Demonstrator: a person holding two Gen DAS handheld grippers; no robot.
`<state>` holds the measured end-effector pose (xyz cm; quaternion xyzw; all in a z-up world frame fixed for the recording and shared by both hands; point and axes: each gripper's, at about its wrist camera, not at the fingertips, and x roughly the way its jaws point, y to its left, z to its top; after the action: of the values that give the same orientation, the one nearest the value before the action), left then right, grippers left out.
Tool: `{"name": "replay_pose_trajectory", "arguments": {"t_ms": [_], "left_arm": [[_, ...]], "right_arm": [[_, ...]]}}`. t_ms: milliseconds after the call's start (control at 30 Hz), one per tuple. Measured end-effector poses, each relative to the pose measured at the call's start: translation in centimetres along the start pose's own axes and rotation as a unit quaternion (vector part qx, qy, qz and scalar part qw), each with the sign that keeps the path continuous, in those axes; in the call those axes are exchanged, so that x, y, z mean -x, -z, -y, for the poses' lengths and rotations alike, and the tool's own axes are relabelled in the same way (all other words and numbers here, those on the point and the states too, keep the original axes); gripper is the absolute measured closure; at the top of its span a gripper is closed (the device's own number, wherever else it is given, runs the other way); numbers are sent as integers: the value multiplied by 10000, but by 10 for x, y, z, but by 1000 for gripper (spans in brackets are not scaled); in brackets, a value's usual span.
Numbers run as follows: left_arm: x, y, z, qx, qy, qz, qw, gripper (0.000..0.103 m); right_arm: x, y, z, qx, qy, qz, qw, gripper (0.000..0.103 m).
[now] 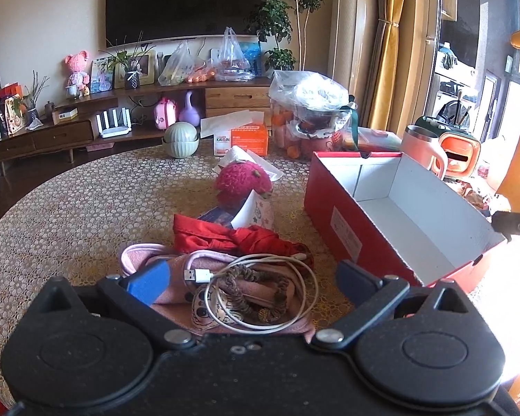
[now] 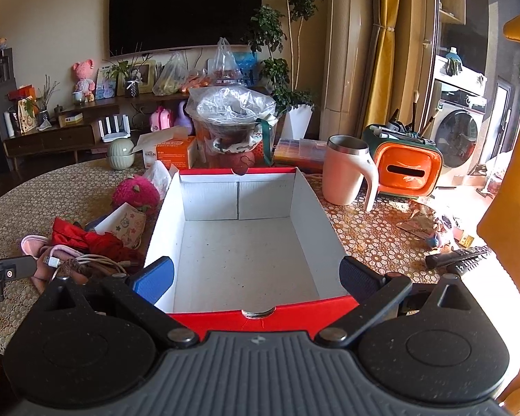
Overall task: Organize objects
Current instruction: 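Move the left tool toward the pile of items beside the shoebox, then grasp the brown beaded hair tie with the left gripper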
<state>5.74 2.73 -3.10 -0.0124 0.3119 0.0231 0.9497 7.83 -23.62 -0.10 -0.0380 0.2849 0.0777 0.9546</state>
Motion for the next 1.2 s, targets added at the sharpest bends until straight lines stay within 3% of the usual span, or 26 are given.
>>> {"name": "replay_pose_trajectory", "arguments": {"t_ms": [300, 567, 933, 1033, 1200], "left_arm": [[-42, 11, -8, -170, -69, -287, 9994, 7], [-64, 20, 10, -471, 134, -520, 9974, 15], [-88, 24, 38, -915, 224, -767, 9926, 39], [-95, 24, 40, -911, 186, -864, 9919, 54], [-101, 24, 40, -891, 55, -898, 9919, 66]], "right_arm": [[-38, -7, 39, -50, 386, -215, 9990, 1], [-71, -6, 65, -25, 711, -464, 9964, 1], [-109, -5, 74, 86, 706, -777, 9944, 8], [-114, -3, 77, 87, 688, -849, 9940, 15], [-120, -1, 79, 100, 655, -935, 9934, 28]]}}
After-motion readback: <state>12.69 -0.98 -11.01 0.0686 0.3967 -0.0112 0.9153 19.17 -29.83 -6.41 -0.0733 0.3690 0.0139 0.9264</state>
